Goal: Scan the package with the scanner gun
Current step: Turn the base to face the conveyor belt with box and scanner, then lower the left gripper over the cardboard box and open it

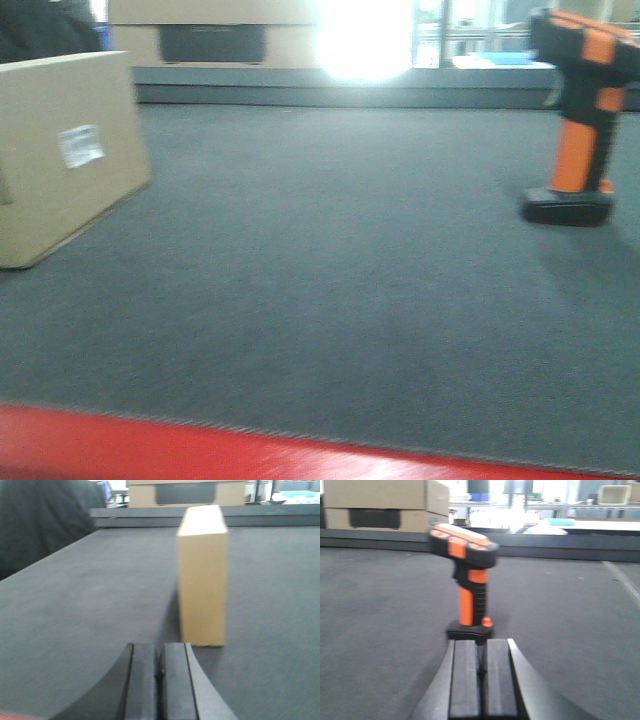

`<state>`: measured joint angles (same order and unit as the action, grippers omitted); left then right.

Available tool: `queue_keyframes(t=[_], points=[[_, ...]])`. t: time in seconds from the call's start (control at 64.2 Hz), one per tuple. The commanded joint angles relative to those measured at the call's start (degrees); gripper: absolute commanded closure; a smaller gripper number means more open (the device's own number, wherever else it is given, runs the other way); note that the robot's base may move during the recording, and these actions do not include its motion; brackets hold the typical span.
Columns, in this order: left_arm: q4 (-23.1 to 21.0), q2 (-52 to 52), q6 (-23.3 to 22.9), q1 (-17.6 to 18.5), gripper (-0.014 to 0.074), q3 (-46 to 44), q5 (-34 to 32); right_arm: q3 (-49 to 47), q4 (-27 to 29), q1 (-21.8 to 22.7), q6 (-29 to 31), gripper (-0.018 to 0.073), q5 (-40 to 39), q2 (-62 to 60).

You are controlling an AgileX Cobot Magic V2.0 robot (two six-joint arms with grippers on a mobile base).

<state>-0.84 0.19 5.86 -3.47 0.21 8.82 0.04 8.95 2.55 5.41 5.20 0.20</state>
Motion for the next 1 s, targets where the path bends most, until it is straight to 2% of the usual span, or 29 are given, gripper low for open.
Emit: queue_keyframes(t=[0.0, 0.982], points=[[-0.25, -0.19, -0.32, 0.64, 0.0707, -0.21, -1.19, -0.04, -0.22, 0.23, 0.19, 0.0727, -1.01, -0.20], [-0.25, -0.19, -0.32, 0.86, 0.0707, -0.21, -1.19, -0.04, -0.22, 0.23, 0.19, 0.0727, -1.01, -0.20]])
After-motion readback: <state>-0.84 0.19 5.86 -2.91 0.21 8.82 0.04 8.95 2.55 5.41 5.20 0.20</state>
